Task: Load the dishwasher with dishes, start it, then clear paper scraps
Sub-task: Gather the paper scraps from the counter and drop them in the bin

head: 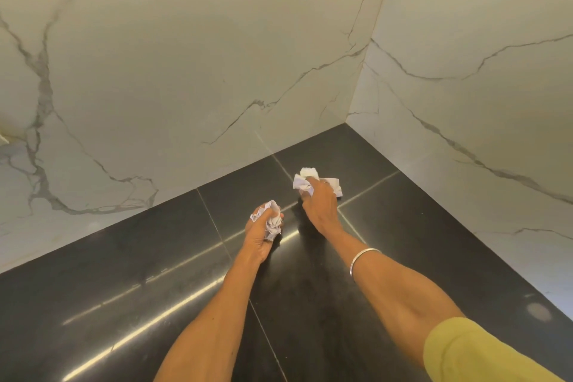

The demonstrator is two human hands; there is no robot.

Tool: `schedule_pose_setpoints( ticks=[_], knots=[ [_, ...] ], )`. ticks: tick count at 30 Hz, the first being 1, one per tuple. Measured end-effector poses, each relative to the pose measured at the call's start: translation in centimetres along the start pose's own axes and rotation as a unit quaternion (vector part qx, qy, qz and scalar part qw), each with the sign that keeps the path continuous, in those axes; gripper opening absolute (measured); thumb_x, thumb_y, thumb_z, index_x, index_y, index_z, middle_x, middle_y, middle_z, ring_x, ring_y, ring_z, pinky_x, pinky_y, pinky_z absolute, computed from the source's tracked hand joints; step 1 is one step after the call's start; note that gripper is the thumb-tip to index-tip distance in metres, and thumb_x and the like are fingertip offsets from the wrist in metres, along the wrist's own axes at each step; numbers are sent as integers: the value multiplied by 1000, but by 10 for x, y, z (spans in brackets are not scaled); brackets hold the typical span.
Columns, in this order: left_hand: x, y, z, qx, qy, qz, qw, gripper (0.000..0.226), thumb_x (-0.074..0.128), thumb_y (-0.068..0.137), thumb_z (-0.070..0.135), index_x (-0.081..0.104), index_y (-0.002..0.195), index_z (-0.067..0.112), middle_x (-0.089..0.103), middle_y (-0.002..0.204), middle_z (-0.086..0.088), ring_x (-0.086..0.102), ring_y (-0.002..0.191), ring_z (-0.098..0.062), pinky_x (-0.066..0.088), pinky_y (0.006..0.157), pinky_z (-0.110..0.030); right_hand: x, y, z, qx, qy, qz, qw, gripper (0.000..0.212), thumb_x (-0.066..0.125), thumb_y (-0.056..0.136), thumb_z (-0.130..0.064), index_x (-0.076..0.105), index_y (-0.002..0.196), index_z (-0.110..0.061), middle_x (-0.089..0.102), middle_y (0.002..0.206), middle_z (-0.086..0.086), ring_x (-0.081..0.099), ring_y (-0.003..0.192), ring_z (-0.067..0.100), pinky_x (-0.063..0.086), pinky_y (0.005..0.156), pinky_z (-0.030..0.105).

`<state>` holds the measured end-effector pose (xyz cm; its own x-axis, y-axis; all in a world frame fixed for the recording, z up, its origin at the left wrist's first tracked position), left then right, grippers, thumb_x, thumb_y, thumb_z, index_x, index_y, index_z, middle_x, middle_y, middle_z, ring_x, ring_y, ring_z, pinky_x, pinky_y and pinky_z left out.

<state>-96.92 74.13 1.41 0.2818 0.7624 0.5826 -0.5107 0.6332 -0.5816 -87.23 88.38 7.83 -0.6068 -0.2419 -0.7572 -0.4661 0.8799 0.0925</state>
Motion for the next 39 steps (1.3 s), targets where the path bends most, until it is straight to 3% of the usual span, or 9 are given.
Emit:
schedule_pose_setpoints(
  ticks=[5, 9, 14, 18, 20, 23, 28, 35, 39],
  knots=[
    [-1, -3, -1, -5, -4, -4, 1000, 34, 65, 85, -4, 58, 117, 6, 68, 96, -14, 70, 69, -19, 56, 62, -28, -47, 0, 8, 3, 45, 41, 998, 52, 52, 97, -13, 37, 139, -39, 52, 106, 2, 54, 83, 18, 44, 70, 25],
    [-1, -2, -1, -3, -1, -9, 1000, 39, 65, 84, -5, 57, 121, 4, 68, 95, -15, 70, 69, -20, 57, 59, -28, -62, 7, 37, 44, 20, 34, 998, 30, 42, 101, -21, 50, 129, -27, 49, 110, -3, 55, 94, 28, 41, 72, 15],
    [-4, 1, -1, -2, 18, -24, 1000, 33, 66, 84, -4, 61, 115, 6, 68, 98, -15, 69, 74, -20, 57, 62, -28, -64, 18, 53, 70, 82, 73, 992, 28, 50, 90, -52, 59, 108, -32, 60, 106, -8, 61, 99, 17, 41, 70, 27],
    [-6, 3, -2, 0, 28, -26, 999, 35, 67, 85, -1, 60, 118, 6, 69, 101, -15, 70, 76, -20, 59, 64, -29, -36, 27, 55, 81, 99, -3, 992, 42, 50, 96, -20, 47, 135, -35, 44, 127, -6, 51, 100, 7, 44, 71, 12],
    [-8, 4, -3, -1, 29, -20, 999, 38, 69, 84, 1, 59, 121, 6, 68, 105, -16, 71, 79, -20, 59, 67, -30, -15, 31, 55, 46, -10, -59, 997, 61, 57, 88, -9, 39, 145, -23, 36, 143, 1, 44, 114, 20, 46, 91, 22],
    [-7, 4, -4, 5, 28, -23, 999, 42, 68, 85, 1, 58, 125, 4, 68, 104, -16, 71, 78, -20, 59, 66, -30, 2, 23, 45, 1, -159, -87, 983, 52, 47, 95, -35, 45, 139, -8, 37, 145, 6, 42, 121, 35, 40, 99, 48],
    [-6, 3, -4, 5, 32, -22, 999, 42, 68, 86, 2, 57, 126, 4, 66, 110, -17, 71, 79, -21, 59, 65, -30, 9, 13, 45, -5, -215, -128, 968, 94, 47, 75, -82, 38, 143, -18, 35, 149, 2, 37, 132, 34, 38, 102, 58],
    [-10, 3, -5, -3, 31, -18, 999, 44, 69, 85, 1, 58, 126, 6, 65, 113, -19, 70, 84, -24, 60, 67, -32, 2, -12, 35, -11, -348, -78, 934, 67, 51, 91, -60, 42, 138, -12, 36, 145, 15, 47, 115, 40, 50, 86, 47],
    [-11, 1, -6, -1, 43, -22, 999, 33, 68, 85, 1, 62, 117, 8, 65, 109, -17, 69, 86, -24, 60, 70, -32, -5, -21, 35, -13, -349, -89, 933, 61, 60, 95, -19, 29, 147, -12, 30, 149, 22, 48, 115, 38, 54, 83, 39]
  ],
)
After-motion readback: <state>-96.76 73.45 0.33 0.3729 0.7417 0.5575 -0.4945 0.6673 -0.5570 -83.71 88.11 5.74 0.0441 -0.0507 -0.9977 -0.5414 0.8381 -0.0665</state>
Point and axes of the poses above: each hand's wrist, its own y-axis towards the middle knuckle, its own x-axis out of the palm, z = x × y, the point moved 7 cm from there along y, towards the middle knuckle
